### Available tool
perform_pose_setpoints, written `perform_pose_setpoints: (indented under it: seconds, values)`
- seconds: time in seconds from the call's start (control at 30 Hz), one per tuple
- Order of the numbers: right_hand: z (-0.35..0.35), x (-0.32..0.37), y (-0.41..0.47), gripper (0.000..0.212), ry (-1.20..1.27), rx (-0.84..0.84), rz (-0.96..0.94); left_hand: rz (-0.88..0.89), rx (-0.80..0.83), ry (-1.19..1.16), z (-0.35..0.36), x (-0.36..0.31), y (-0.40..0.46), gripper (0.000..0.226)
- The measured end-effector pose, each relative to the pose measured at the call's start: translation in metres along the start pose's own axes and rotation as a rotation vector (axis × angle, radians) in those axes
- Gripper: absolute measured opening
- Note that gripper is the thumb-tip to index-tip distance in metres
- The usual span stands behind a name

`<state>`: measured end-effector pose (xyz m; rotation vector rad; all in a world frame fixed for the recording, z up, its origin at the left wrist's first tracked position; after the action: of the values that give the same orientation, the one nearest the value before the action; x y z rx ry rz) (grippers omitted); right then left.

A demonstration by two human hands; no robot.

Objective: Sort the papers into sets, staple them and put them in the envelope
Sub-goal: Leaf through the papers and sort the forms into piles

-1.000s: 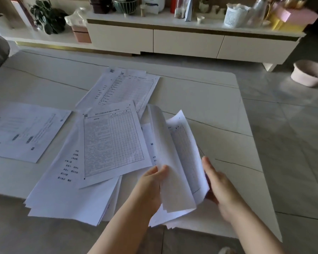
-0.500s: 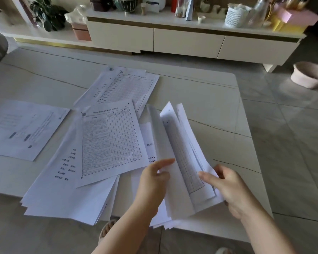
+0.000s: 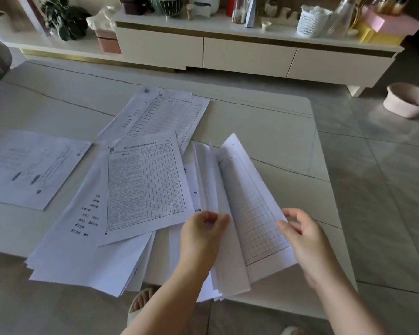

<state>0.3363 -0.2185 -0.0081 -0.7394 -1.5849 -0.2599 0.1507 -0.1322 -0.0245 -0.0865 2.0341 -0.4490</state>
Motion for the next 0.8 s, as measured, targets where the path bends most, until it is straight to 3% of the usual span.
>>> perform_pose_setpoints:
  seconds: [0.2, 0.3, 0.47, 0.5, 0.57, 0.67, 0.8]
  values:
    - [-0.011, -0.008, 0.008, 0.024, -0.234, 0.019, -0.067, -0.022, 0.025, -0.083, 0.003, -0.001, 0.0, 0.036]
    - [-0.009, -0.004, 0.005, 0.019, -0.301, 0.023, -0.116, -0.056, 0.068, -0.153, 0.006, -0.004, -0.004, 0.016]
    - [0.007, 0.008, -0.005, 0.016, -0.265, 0.05, -0.204, -0.108, 0.129, -0.329, 0.014, 0.0, -0.004, 0.055]
    - [0.012, 0.007, -0.007, 0.018, -0.258, 0.069, -0.203, -0.144, 0.141, -0.354, 0.016, 0.003, -0.003, 0.049]
    - [0.026, 0.002, -0.012, 0.03, -0.24, 0.141, -0.144, -0.194, 0.227, -0.411, 0.021, 0.003, -0.003, 0.014]
    - [0.044, -0.007, -0.018, 0.044, -0.163, 0.247, -0.012, -0.27, 0.343, -0.543, 0.032, 0.006, -0.006, 0.02]
    - [0.043, -0.001, -0.02, 0.016, -0.08, 0.247, -0.009, -0.261, 0.386, -0.529, 0.036, 0.007, -0.007, 0.021]
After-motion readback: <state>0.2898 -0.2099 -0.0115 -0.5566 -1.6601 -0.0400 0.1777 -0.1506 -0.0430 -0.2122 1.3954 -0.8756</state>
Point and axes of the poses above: each hand's wrist, its own y-axis towards the middle knuckle, its own z-axis out of the palm, x = y × z, the point moved 6 cm from there along y, towards the middle knuckle, and after that the axes turned 12 degrees about y, right-handed, at the moved point
